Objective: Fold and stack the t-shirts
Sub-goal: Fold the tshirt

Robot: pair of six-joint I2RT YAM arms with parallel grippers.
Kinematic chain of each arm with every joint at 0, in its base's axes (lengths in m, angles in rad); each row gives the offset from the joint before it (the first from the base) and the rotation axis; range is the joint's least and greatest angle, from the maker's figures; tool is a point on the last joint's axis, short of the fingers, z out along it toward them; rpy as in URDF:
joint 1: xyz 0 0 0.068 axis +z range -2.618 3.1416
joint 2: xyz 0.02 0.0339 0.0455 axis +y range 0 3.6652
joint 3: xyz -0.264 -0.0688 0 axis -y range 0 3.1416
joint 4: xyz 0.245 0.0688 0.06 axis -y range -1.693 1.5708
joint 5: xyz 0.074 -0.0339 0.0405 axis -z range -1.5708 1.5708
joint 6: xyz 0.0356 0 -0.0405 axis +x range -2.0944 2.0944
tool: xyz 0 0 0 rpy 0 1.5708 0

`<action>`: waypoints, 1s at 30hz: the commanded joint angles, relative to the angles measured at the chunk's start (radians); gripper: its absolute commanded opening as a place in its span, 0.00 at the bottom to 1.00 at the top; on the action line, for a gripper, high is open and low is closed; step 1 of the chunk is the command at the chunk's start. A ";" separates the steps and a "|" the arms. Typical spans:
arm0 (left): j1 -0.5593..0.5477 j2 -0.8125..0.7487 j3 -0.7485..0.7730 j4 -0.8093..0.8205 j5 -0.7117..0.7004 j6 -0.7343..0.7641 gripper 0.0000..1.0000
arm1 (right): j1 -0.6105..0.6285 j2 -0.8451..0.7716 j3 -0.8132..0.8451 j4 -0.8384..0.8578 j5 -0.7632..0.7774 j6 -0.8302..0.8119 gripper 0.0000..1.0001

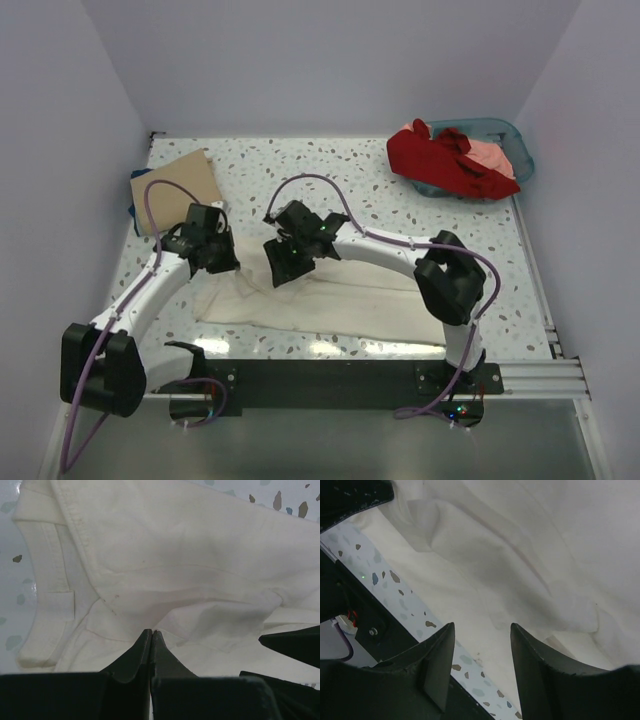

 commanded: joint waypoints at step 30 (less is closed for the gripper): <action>0.018 -0.016 -0.028 0.062 0.039 0.004 0.00 | 0.072 0.099 -0.005 -0.082 0.082 0.047 0.42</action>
